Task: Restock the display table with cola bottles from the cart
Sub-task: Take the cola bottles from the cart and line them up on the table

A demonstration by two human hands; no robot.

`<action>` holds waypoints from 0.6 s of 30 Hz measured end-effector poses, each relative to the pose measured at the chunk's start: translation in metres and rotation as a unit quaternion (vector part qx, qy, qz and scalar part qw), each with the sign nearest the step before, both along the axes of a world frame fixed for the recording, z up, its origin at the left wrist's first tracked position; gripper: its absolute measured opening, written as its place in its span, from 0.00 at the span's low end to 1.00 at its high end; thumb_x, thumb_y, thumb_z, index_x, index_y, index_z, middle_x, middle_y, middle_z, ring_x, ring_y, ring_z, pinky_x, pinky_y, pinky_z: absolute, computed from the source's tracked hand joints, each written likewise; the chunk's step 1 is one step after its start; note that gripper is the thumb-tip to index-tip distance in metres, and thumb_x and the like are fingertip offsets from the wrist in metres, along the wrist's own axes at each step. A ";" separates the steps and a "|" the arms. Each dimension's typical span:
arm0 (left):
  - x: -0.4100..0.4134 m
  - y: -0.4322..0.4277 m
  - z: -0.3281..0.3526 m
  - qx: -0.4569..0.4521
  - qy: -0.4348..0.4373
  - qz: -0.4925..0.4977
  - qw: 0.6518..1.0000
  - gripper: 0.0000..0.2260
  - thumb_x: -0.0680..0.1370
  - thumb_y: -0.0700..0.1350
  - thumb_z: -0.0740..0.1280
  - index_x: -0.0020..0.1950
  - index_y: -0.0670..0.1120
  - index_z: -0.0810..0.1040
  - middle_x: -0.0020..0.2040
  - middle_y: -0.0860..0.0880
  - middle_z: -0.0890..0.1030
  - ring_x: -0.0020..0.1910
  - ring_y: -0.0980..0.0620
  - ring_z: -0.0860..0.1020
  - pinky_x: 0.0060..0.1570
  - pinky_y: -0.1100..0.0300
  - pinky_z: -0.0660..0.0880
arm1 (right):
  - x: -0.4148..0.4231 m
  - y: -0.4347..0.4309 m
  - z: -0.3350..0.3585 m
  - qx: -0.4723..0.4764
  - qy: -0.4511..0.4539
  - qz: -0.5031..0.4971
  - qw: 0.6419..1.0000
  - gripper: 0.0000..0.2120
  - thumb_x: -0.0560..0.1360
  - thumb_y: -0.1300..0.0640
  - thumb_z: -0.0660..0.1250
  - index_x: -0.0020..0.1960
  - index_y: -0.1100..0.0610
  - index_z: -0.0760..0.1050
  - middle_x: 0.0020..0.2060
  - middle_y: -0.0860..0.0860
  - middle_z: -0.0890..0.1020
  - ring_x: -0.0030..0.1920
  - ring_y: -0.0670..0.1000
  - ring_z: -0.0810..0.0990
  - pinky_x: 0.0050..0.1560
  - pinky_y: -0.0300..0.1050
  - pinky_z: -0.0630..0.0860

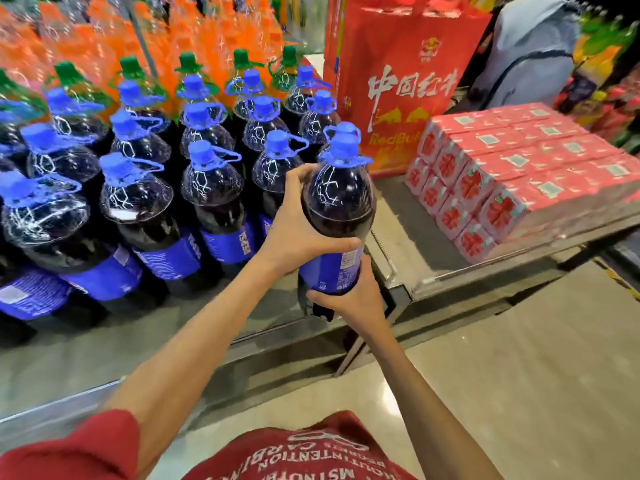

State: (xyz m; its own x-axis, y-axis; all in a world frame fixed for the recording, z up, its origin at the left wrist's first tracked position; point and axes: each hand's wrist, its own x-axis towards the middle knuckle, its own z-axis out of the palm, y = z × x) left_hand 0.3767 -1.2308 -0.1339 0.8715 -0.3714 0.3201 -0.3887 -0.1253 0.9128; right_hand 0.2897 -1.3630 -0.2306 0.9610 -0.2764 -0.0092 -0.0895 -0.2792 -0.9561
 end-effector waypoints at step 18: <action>-0.005 -0.050 -0.017 0.052 -0.034 0.121 0.991 0.49 0.59 0.42 0.86 0.72 0.47 0.60 0.69 0.50 0.69 0.70 0.53 0.71 0.71 0.50 0.69 | 0.047 -0.070 -0.025 0.010 -0.029 0.111 0.993 0.44 0.59 0.51 0.87 0.67 0.51 0.66 0.58 0.45 0.80 0.57 0.42 0.80 0.55 0.48 0.82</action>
State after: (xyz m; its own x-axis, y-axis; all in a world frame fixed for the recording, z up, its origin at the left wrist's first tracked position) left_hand 0.3716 -1.2805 -0.1510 0.9169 -0.1889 0.3516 -0.3956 -0.3134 0.8633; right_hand 0.3365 -1.4333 -0.2559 0.9973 -0.0589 0.0446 0.0273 -0.2670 -0.9633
